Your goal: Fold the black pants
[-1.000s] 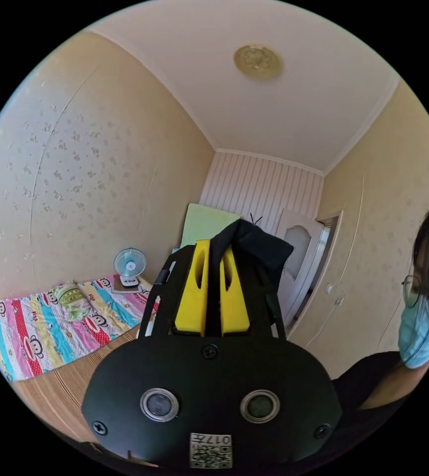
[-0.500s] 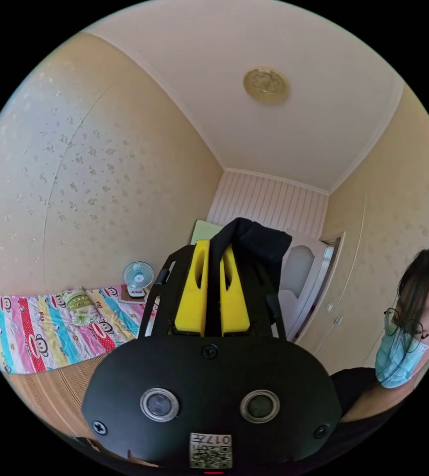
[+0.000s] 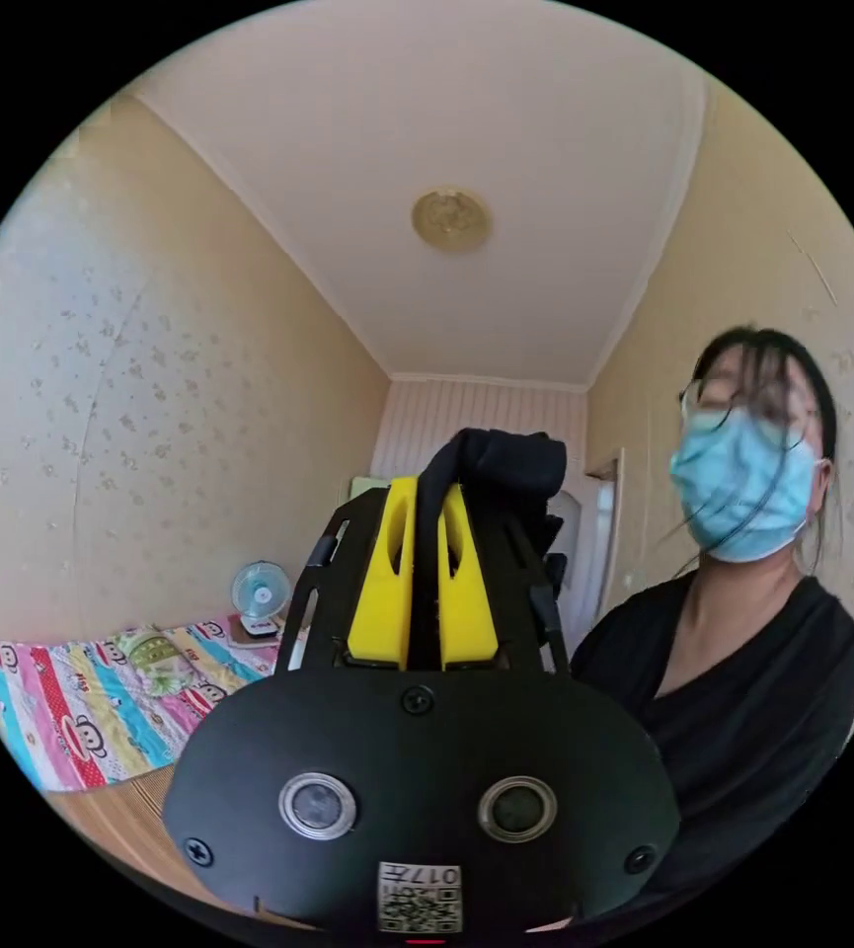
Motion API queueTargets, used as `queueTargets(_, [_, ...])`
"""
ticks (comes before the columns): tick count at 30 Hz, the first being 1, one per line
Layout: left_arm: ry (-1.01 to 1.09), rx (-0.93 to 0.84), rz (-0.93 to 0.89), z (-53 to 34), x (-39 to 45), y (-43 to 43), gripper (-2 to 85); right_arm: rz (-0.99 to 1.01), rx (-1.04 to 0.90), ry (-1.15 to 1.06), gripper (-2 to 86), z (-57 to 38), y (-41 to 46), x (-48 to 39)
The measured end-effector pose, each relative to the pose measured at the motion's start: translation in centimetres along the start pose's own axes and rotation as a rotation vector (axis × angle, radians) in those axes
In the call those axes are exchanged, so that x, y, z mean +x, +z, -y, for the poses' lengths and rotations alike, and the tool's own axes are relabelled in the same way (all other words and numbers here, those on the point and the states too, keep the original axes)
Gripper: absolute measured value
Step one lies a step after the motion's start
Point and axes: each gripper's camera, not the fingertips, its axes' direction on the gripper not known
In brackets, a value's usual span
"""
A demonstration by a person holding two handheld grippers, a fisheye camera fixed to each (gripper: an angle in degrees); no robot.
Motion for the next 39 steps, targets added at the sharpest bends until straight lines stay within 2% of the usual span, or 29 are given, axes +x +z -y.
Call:
queueTargets(3, [0.035,0.069,0.111,-0.5,0.2,-2.7,3.7,0.016,-0.004,0.008,2.8,1.6,2.0,2.7])
queueTargets(6, [0.033,0.074,0.147,0.7,-2.1,-3.9,3.8,0.051,0.033,0.016,2.7,2.2,3.2,6.4])
queueTargets(10, [-0.033,0.001,0.181,3.4,-9.1,-2.2,3.8,-0.114,0.011,0.043,2.6,3.2,6.5,13.0])
queueTargets(13, [-0.150,-0.088,0.293,6.0,-20.4,2.6,3.9,-0.250,-0.094,0.065,2.5,4.7,14.0,22.4])
queueTargets(14, [-0.193,-0.143,0.341,7.4,-27.0,5.3,4.0,-0.284,-0.122,0.062,2.4,4.9,16.3,25.0])
queueTargets(15, [-0.235,-0.193,0.375,8.5,-34.5,8.0,4.3,-0.355,-0.183,0.075,2.3,5.0,21.5,30.6])
queueTargets(16, [-0.258,-0.216,0.394,8.9,-38.7,9.3,4.5,-0.430,-0.262,0.106,2.2,4.6,27.3,36.9])
queueTargets(17, [-0.289,-0.263,0.464,9.1,-46.7,11.5,5.5,-0.472,-0.313,0.116,2.1,4.1,30.3,40.1])
queueTargets(18, [-0.326,-0.320,0.564,8.5,-53.9,12.6,5.7,-0.556,-0.450,0.132,2.0,2.6,36.3,46.6])
queueTargets(19, [-0.346,-0.352,0.622,7.8,-57.0,12.7,5.4,-0.622,-0.631,0.183,1.7,0.1,41.1,53.1])
queueTargets(21, [-0.411,-0.489,0.794,3.0,-65.4,10.9,4.5,-0.665,-0.874,0.253,1.3,-5.1,44.1,60.5])
queueTargets(23, [-0.510,-0.641,0.815,-3.4,-70.0,8.8,4.8,-0.580,-1.036,0.300,0.9,-11.3,42.8,65.3])
queueTargets(25, [-0.610,-0.773,0.796,-11.9,-72.6,5.9,5.1,-0.513,-1.239,0.489,0.8,-20.6,37.6,70.6])
queueTargets(27, [-0.727,-0.947,0.770,-25.3,-73.4,0.6,5.1,-0.489,-1.364,0.602,1.0,-27.8,31.9,72.8])
queueTargets(28, [-0.766,-0.995,0.766,-28.9,-73.2,-0.9,5.1,-0.532,-1.471,0.694,1.2,-32.9,27.5,73.8])
queueTargets(30, [-0.934,-1.175,0.740,-42.0,-71.3,-7.0,5.1,-0.613,-1.669,0.843,2.0,-40.1,20.7,74.7])
queueTargets(32, [-1.050,-1.256,0.728,-49.8,-69.2,-11.6,5.2,-0.622,-1.855,0.957,3.3,-45.9,14.5,74.4])
queueTargets(34, [-1.159,-1.292,0.704,-55.6,-67.3,-15.7,5.7,-0.602,-2.099,1.061,5.7,-51.1,7.8,73.4])
queueTargets(36, [-1.261,-1.291,0.659,-60.5,-65.5,-20.5,6.9,-0.575,-2.205,1.088,6.8,-52.4,4.7,72.7])
queueTargets(39, [-1.332,-1.221,0.599,-63.4,-64.5,-24.5,7.8,-0.523,-2.104,1.070,6.9,-49.8,3.3,72.4])
